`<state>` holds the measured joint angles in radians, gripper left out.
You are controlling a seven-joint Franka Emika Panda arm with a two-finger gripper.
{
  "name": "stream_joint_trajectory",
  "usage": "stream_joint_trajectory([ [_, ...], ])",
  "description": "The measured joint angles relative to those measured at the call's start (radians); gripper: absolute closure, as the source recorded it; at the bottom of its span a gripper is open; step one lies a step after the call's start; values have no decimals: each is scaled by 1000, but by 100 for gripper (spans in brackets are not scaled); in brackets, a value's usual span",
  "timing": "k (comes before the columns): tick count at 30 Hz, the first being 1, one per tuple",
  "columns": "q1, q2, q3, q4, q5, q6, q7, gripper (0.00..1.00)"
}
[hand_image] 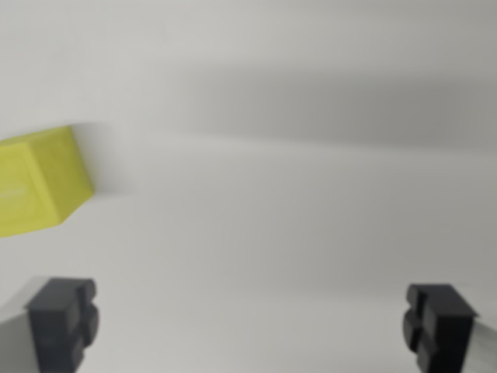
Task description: Pick yellow cube
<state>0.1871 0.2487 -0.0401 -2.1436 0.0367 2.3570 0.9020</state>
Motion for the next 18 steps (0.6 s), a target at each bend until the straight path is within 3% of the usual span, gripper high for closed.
stream_joint_trajectory([
  [18,55,42,0,-11,2,60,13,0],
])
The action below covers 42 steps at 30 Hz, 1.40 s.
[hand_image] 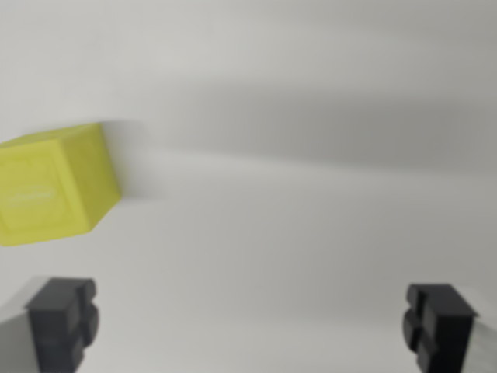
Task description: Pick yellow cube
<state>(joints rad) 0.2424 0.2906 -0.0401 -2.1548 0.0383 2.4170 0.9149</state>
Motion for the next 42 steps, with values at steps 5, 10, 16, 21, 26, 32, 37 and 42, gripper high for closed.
stream_joint_trajectory([
  [5,15,13,0,-1,0,16,4,0],
  [10,31,26,0,-2,1,32,7,0],
  [16,49,43,0,-2,1,50,12,0],
  [21,64,58,0,0,2,65,15,0],
  [26,79,73,0,2,2,80,19,0],
  [32,98,91,0,6,2,97,23,0],
  [37,113,107,0,9,2,111,27,0],
  [42,128,124,0,14,3,124,31,0],
])
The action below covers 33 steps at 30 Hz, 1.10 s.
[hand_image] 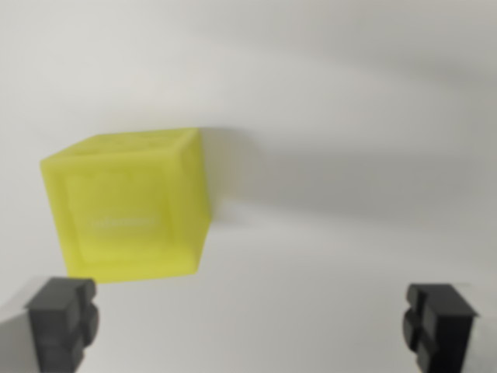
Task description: Pick yellow cube
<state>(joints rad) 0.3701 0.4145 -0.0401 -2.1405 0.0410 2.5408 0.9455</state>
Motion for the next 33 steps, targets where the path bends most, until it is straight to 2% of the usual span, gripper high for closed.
stream_joint_trajectory([
  [33,92,115,0,49,1,75,22,0],
])
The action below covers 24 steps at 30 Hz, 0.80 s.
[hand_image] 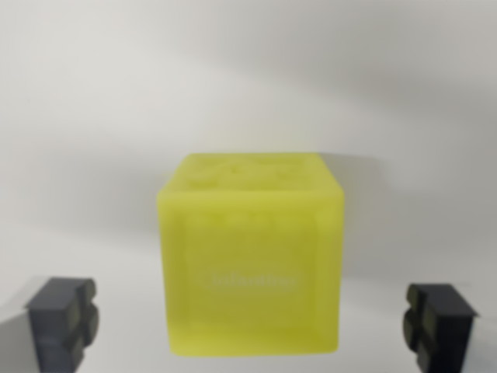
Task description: Pick yellow cube
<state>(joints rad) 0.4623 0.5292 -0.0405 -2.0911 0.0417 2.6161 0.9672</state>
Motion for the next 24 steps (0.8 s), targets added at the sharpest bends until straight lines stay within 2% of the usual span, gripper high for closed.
stream_joint_trajectory([
  [24,3,92,0,23,11,70,-10,0],
])
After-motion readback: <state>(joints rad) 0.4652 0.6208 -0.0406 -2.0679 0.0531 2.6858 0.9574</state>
